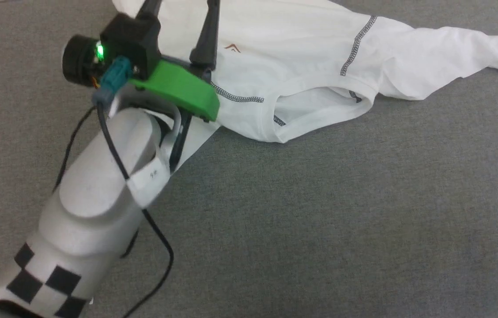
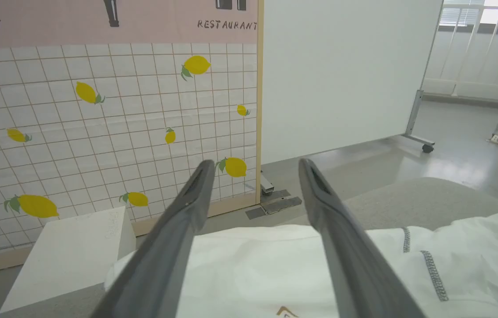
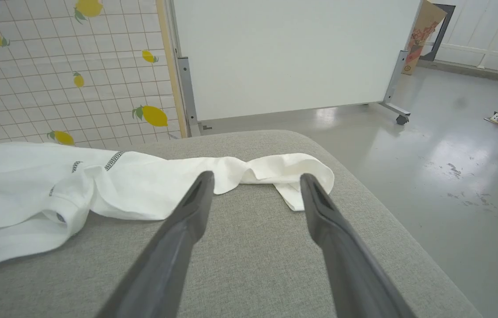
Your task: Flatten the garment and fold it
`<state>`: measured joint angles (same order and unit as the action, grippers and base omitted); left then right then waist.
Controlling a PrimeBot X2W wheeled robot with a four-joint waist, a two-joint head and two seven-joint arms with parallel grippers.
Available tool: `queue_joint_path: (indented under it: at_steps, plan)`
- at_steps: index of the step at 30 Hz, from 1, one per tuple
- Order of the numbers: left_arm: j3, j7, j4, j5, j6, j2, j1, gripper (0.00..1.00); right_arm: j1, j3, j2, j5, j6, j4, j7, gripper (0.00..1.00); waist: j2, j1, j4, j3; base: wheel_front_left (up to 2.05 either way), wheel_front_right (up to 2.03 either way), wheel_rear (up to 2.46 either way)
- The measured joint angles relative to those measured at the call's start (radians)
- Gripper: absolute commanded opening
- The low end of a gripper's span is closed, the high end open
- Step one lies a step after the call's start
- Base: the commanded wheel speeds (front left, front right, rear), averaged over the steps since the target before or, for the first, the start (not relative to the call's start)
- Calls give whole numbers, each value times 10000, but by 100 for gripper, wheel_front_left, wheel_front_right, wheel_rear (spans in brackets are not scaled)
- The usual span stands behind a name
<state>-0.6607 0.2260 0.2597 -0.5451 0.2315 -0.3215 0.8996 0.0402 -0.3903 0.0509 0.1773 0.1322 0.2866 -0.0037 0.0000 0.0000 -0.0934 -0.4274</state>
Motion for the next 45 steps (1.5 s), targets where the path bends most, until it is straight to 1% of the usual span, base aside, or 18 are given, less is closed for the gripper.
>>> queue_joint_path:
  at_steps: [3,7,10,12,14,16,19,24,26,28,30,31,36,39,43,45]
  plan:
    - [82,173,-1313,8,460,-165,-1282,100,-61,54,0,0,0,-52,6,100,0,0,115,314,0,0,0]
    - [307,267,-2899,194,1409,-571,-3429,100,-375,192,-2,0,0,-73,50,100,0,0,365,810,0,0,0]
    - [633,286,-3906,301,2132,-617,-5059,100,-641,341,-2,2,0,-50,127,100,0,0,574,1155,0,0,0]
    - [775,314,-4483,629,2422,-631,-5983,100,-777,439,0,10,0,-48,140,100,0,-1,727,1349,0,0,0]
    - [951,320,-4974,959,2610,-593,-6947,100,-920,566,-4,67,0,-44,169,100,0,0,910,1528,0,0,0]
    - [1120,320,-5254,1085,2661,-502,-7685,100,-1032,606,-4,119,0,-40,186,100,0,-1,1084,1655,0,0,0]
    - [1415,322,-5415,1321,2589,-272,-8458,100,-1086,606,-2,148,0,-35,257,100,0,-1,1361,1813,0,0,0]
    - [1887,320,-5482,1546,2008,105,-8698,100,-964,731,-4,-67,0,245,698,100,0,-1,1742,1955,0,0,0]
    - [1992,320,-5478,1664,1787,211,-8696,100,-616,853,125,-228,0,403,1034,100,0,-1,1802,1916,0,0,0]
    - [2031,322,-5425,1824,1597,357,-8681,100,-39,1009,602,-205,0,418,1455,100,0,-1,1823,1825,0,0,0]
    - [2042,320,-5348,2036,1381,522,-8650,100,753,1068,1243,121,0,222,1983,100,0,-1,1817,1682,0,0,0]
    - [2048,320,-5308,2105,1294,610,-8613,100,1133,1116,1624,280,0,46,2274,100,0,-1,1804,1591,0,0,0]
    - [2111,322,-5198,2401,945,932,-8280,100,2926,1154,3009,1089,0,-1141,3279,100,0,-1,1700,1020,0,0,0]
    - [2102,322,-5116,2658,738,1120,-8016,100,3699,1279,3492,1333,0,-1967,3971,100,0,-1,1664,626,0,0,0]
    - [2063,322,-4987,2838,502,1377,-7702,100,4465,1275,3733,1597,0,-3131,5083,100,0,0,1666,80,0,0,0]
    - [2046,320,-4941,2909,410,1467,-7576,100,4787,1168,3824,1551,0,-3605,5421,100,0,-1,1689,-163,0,0,0]
